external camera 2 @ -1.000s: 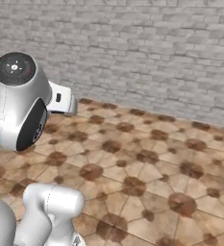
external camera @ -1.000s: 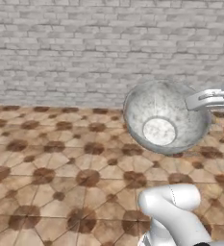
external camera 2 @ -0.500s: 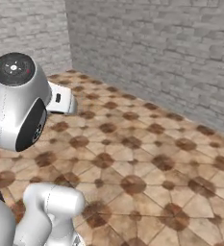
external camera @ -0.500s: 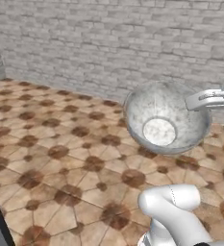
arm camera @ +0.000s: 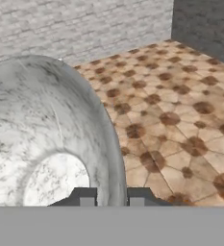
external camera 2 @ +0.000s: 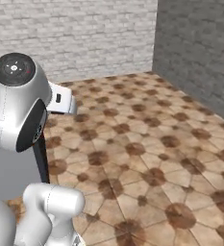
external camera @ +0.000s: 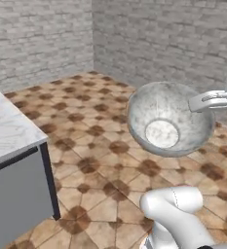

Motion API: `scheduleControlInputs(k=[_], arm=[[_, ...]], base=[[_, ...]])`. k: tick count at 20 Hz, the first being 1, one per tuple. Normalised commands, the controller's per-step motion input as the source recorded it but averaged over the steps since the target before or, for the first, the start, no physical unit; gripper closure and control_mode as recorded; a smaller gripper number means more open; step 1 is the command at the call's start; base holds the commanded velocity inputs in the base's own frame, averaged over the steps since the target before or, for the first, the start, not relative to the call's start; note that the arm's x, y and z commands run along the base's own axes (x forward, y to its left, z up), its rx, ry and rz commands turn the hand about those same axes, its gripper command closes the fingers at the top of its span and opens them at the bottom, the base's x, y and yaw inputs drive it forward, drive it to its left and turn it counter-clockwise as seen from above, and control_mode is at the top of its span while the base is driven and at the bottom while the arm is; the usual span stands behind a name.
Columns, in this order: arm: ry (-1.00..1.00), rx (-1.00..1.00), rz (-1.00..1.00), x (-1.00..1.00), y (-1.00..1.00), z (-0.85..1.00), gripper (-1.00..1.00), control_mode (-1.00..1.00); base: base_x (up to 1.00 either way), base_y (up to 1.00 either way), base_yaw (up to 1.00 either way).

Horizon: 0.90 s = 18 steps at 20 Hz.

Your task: Take the smaller bowl and place it next to the appetizer plate on the dining counter , and place the larger bowl next to the plate with cooked food.

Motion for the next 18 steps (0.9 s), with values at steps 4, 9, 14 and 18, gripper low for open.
scheduleControlInputs(k=[4, 9, 14, 18], arm=[[0.0, 0.0, 0.0, 0.0, 0.0, 0.0, 1.0, 1.0], [0.0, 0.0, 0.0, 0.0, 0.0, 0.0, 1.0, 1.0], [0.0, 0.0, 0.0, 0.0, 0.0, 0.0, 1.0, 1.0], [0.0, 0.0, 0.0, 0.0, 0.0, 0.0, 1.0, 1.0]], base=[[0.68, -0.06, 0.63], [0.87, -0.42, 0.51], [0.98, -0.58, 0.41], [0.82, -0.77, 0.2]])
